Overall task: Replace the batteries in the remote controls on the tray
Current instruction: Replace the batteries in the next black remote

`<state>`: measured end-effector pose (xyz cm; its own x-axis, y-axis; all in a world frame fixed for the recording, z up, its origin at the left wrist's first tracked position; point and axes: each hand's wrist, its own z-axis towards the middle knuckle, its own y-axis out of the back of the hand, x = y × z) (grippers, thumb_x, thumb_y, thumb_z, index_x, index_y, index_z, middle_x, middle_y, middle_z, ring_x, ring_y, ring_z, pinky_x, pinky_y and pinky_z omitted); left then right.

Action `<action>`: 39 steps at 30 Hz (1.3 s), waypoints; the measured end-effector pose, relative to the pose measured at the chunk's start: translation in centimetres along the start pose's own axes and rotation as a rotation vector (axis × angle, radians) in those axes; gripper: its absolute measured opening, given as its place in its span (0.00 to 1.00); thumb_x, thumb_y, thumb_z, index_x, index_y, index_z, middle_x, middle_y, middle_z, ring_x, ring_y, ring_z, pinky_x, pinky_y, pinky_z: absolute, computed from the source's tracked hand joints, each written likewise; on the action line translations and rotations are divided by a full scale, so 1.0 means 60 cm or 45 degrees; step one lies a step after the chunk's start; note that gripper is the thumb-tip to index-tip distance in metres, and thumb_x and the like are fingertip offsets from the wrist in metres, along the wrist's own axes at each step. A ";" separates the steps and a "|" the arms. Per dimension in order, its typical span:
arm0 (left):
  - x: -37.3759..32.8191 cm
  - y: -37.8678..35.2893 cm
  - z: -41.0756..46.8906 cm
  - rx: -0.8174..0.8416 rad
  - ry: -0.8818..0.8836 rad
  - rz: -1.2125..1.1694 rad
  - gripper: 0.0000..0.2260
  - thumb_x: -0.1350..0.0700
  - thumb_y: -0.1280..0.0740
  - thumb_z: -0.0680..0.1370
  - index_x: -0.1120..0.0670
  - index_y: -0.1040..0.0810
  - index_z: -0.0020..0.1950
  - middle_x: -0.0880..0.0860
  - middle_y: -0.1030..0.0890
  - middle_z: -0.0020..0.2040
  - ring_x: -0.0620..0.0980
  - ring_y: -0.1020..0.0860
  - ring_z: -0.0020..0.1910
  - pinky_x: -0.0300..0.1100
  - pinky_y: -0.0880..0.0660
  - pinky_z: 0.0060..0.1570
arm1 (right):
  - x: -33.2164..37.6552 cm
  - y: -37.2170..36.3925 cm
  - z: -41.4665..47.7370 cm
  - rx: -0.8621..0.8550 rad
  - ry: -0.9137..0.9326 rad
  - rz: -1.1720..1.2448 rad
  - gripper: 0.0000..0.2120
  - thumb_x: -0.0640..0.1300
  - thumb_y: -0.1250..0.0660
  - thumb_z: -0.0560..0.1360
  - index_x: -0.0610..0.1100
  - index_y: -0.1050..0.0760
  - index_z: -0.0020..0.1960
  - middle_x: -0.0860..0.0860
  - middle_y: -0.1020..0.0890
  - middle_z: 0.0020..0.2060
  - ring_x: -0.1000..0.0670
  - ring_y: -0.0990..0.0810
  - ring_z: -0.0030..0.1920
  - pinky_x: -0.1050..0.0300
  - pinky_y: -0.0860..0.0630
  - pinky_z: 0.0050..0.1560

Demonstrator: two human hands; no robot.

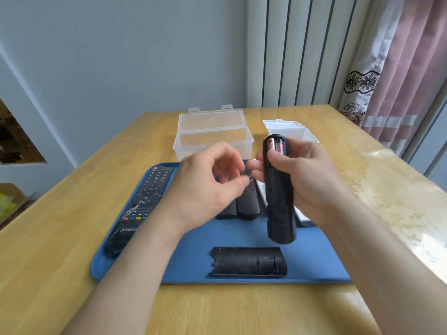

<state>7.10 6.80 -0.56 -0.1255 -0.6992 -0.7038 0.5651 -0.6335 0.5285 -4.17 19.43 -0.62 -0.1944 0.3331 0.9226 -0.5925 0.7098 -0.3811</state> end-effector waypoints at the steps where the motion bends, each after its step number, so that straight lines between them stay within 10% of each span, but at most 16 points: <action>1: -0.003 0.008 -0.002 0.225 0.088 0.049 0.06 0.54 0.24 0.69 0.49 0.21 0.40 0.46 0.19 0.37 0.45 0.22 0.36 0.37 0.27 0.37 | 0.002 0.005 0.002 -0.050 0.017 -0.016 0.09 0.29 0.39 0.79 0.30 0.27 0.59 0.36 0.20 0.44 0.42 0.14 0.43 0.51 0.16 0.46; 6: 0.000 -0.010 -0.016 1.093 0.225 0.596 0.15 0.44 0.22 0.64 0.46 0.21 0.45 0.44 0.22 0.39 0.39 0.26 0.34 0.39 0.24 0.38 | 0.002 0.014 0.003 -0.074 -0.013 -0.021 0.11 0.29 0.39 0.79 0.31 0.28 0.61 0.37 0.21 0.46 0.42 0.15 0.43 0.50 0.16 0.47; 9: 0.004 -0.013 -0.014 1.058 0.191 0.550 0.11 0.49 0.23 0.68 0.49 0.24 0.39 0.45 0.22 0.33 0.39 0.27 0.31 0.35 0.28 0.33 | -0.003 0.010 0.001 0.022 -0.111 0.040 0.11 0.30 0.39 0.79 0.32 0.26 0.61 0.39 0.20 0.43 0.43 0.15 0.40 0.52 0.17 0.41; 15: 0.000 0.029 -0.002 0.359 0.344 -0.685 0.05 0.62 0.39 0.80 0.54 0.27 0.54 0.57 0.22 0.33 0.53 0.22 0.29 0.41 0.25 0.31 | -0.002 0.008 0.002 0.093 -0.246 0.197 0.12 0.32 0.38 0.78 0.36 0.23 0.60 0.42 0.17 0.40 0.46 0.16 0.37 0.53 0.19 0.37; 20: 0.019 -0.015 0.009 -0.113 0.340 -0.340 0.10 0.63 0.42 0.81 0.49 0.28 0.56 0.49 0.22 0.34 0.49 0.24 0.29 0.42 0.26 0.33 | -0.015 -0.011 -0.006 0.159 -0.351 0.157 0.12 0.43 0.35 0.79 0.40 0.23 0.59 0.42 0.20 0.38 0.47 0.23 0.32 0.56 0.23 0.34; 24: 0.021 -0.041 -0.001 0.049 -0.021 0.195 0.24 0.61 0.42 0.75 0.42 0.30 0.68 0.44 0.26 0.50 0.40 0.25 0.49 0.36 0.28 0.54 | -0.032 -0.025 -0.009 0.141 -0.204 0.044 0.12 0.50 0.30 0.76 0.41 0.22 0.51 0.44 0.23 0.37 0.46 0.24 0.37 0.52 0.24 0.39; 28: 0.010 -0.039 -0.004 0.227 0.127 -0.219 0.30 0.57 0.37 0.71 0.44 0.33 0.73 0.42 0.27 0.60 0.34 0.26 0.57 0.30 0.31 0.57 | -0.031 -0.015 -0.005 -0.017 -0.079 0.061 0.13 0.41 0.30 0.76 0.36 0.24 0.59 0.42 0.20 0.42 0.42 0.20 0.41 0.37 0.21 0.48; 33: 0.004 -0.043 -0.007 0.256 0.471 -0.631 0.36 0.54 0.25 0.66 0.40 0.38 0.69 0.49 0.21 0.57 0.50 0.17 0.52 0.52 0.21 0.54 | -0.023 -0.010 -0.001 -0.139 -0.029 0.386 0.05 0.38 0.32 0.77 0.44 0.23 0.51 0.46 0.21 0.36 0.47 0.19 0.34 0.54 0.20 0.35; 39: 0.005 -0.024 -0.004 0.430 0.572 -0.723 0.18 0.64 0.30 0.75 0.55 0.26 0.64 0.55 0.17 0.42 0.55 0.20 0.38 0.45 0.20 0.41 | -0.023 0.000 0.012 -0.197 -0.024 0.489 0.04 0.43 0.34 0.78 0.42 0.26 0.50 0.44 0.21 0.41 0.46 0.20 0.43 0.52 0.21 0.43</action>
<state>6.44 7.60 -1.62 0.0611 -0.0849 -0.9945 0.2269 -0.9691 0.0967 -4.50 18.53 -1.84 -0.3933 0.5816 0.7121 -0.3503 0.6213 -0.7009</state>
